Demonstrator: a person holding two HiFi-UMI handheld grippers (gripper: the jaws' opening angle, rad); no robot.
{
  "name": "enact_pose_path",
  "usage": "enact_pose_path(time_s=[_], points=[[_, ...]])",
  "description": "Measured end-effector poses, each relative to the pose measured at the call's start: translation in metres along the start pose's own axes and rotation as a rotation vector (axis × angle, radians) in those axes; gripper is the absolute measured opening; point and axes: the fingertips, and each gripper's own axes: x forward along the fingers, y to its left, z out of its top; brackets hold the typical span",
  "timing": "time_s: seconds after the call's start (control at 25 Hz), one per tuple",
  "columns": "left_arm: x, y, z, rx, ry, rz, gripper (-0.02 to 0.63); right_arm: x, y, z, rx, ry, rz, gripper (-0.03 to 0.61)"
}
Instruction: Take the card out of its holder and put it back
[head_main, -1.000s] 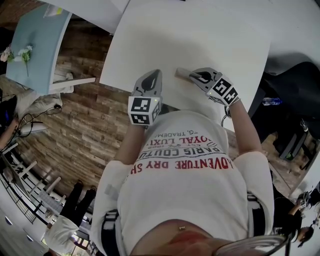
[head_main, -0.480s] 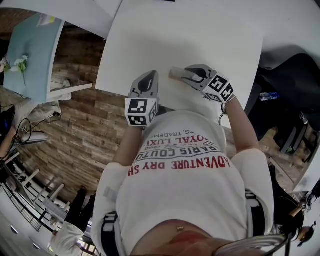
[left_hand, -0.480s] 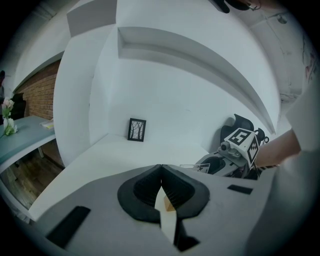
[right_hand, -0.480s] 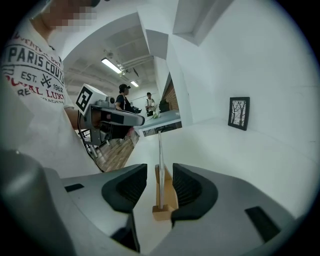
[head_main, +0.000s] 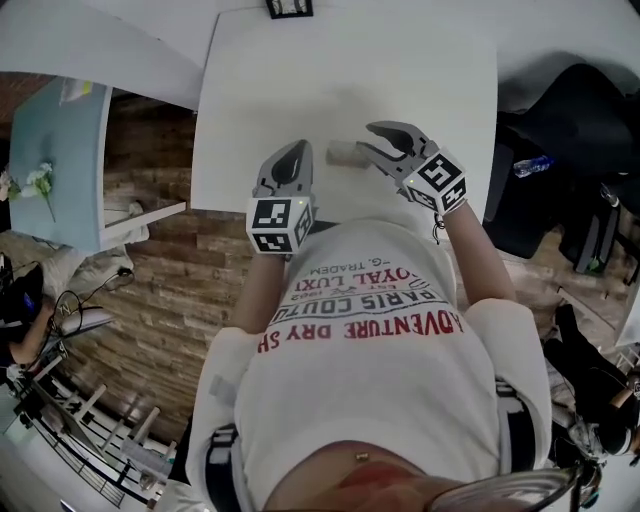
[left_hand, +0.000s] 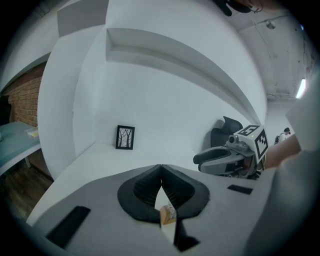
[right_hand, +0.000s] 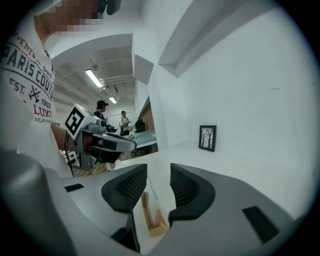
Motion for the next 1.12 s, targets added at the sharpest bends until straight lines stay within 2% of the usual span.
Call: enact_pose_path(time_s=[0.08, 0.24, 0.48, 0.84, 1.12], points=[[0.003, -0.003, 0.007, 0.016, -0.012, -0.027, 0.025, -0.012, -0.007, 0.01, 0.021, -0.044, -0.094, 0.153], [0.008, -0.008, 0.02, 0.046, -0.033, -0.082, 0.025, -0.036, -0.02, 0.018, 0.087, -0.104, -0.281, 0.075], [0.013, -0.019, 0.03, 0.083, -0.053, -0.145, 0.025, -0.063, -0.026, 0.0, 0.139, -0.097, -0.5, 0.047], [0.017, -0.028, 0.031, 0.108, -0.047, -0.212, 0.025, -0.083, -0.019, -0.019, 0.178, -0.068, -0.715, 0.026], [0.014, -0.032, 0.029, 0.107, -0.047, -0.217, 0.025, -0.088, -0.017, -0.015, 0.162, -0.073, -0.766, 0.025]])
